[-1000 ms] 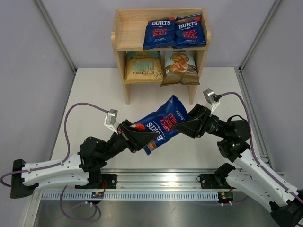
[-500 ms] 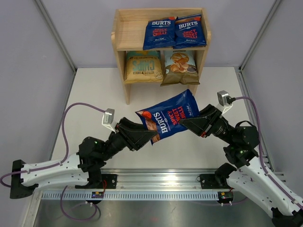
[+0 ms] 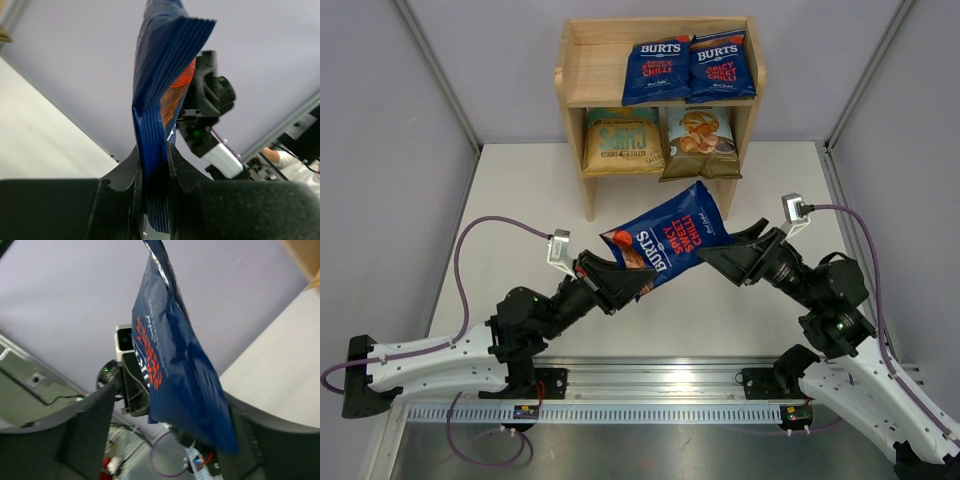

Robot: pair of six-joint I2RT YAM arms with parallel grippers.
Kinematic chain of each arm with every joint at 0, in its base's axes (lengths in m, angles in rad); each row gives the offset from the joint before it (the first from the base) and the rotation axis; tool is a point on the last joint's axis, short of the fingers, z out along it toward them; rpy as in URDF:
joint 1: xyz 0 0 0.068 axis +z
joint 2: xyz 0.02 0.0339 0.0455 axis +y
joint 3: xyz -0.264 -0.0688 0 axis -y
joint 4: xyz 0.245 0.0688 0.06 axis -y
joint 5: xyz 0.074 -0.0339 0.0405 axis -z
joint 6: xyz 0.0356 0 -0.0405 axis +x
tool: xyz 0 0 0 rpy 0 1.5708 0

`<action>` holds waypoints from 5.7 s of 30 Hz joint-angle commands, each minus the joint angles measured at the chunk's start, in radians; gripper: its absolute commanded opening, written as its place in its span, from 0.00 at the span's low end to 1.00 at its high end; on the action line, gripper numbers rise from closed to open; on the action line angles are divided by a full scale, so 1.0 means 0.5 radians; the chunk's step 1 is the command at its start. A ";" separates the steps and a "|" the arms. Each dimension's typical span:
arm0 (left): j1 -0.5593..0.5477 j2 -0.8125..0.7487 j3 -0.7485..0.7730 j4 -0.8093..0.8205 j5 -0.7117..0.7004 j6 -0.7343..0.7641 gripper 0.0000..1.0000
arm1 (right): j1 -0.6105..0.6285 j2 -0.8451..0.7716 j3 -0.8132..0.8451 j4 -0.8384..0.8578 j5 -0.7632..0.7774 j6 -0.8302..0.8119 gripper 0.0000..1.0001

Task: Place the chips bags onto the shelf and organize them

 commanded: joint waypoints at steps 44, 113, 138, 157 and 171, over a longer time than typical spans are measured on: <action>1.235 1.707 2.556 -1.033 -1.224 -0.798 0.05 | 0.009 -0.641 0.274 -1.349 1.048 -0.268 1.00; 1.579 2.087 3.063 -2.064 -0.006 -0.892 0.00 | 0.006 -0.727 0.433 -1.524 0.972 -0.324 0.99; 1.542 2.008 3.158 -2.527 -0.542 -0.696 0.64 | 0.009 -0.601 0.492 -1.592 0.965 -0.376 1.00; 1.493 0.947 2.085 -2.355 -0.705 0.172 0.99 | 0.006 0.343 0.835 -1.929 1.597 -1.179 1.00; 1.493 0.057 1.149 -2.576 -0.349 1.086 0.99 | -0.175 0.485 0.784 -1.942 1.720 -1.274 0.99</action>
